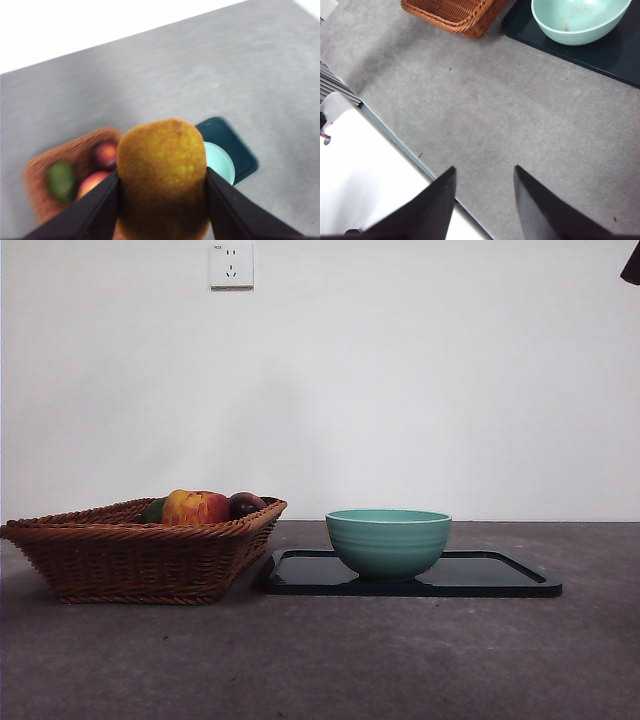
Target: Pick up the wifruite, put it on the bowl, pick up the plate, put it on desk
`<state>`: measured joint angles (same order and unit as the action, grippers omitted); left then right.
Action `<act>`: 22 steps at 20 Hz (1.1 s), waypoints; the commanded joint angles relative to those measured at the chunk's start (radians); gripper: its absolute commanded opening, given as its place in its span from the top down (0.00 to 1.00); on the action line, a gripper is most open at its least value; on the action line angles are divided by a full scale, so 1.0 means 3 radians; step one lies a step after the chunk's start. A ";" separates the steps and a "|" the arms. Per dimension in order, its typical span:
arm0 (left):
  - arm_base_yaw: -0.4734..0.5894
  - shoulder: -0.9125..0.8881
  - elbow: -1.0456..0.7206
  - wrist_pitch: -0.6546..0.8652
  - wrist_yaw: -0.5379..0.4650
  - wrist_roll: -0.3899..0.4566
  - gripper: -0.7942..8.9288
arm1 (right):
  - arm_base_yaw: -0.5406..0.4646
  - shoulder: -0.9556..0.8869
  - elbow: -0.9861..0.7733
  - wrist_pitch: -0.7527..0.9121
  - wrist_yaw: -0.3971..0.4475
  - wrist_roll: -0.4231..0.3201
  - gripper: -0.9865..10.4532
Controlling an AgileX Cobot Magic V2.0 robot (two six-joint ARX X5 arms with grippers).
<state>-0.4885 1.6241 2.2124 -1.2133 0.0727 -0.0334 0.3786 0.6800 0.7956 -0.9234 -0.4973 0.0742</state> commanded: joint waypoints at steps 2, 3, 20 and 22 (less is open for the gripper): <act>0.0079 -0.0127 -0.0191 0.0036 -0.0024 -0.0088 0.77 | 0.0018 0.0008 0.0022 0.0034 0.0000 -0.0051 0.75; 0.0104 -0.0192 -0.0352 0.0074 -0.0024 -0.0112 0.77 | 0.0018 0.0008 0.0022 0.0036 0.0000 -0.0051 0.75; 0.0113 -0.0814 -0.3613 0.2249 -0.0547 -0.0759 0.77 | 0.0018 0.0008 0.0022 0.0106 0.0000 -0.0031 0.75; 0.0116 -0.0755 -0.3831 0.2458 -0.0599 -0.0727 0.77 | 0.0017 0.0008 0.0022 0.0112 0.0001 -0.0024 0.75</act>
<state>-0.4492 1.3792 1.0550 -0.4900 -0.1028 -0.2501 0.3786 0.6800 0.7956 -0.9005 -0.4969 0.0746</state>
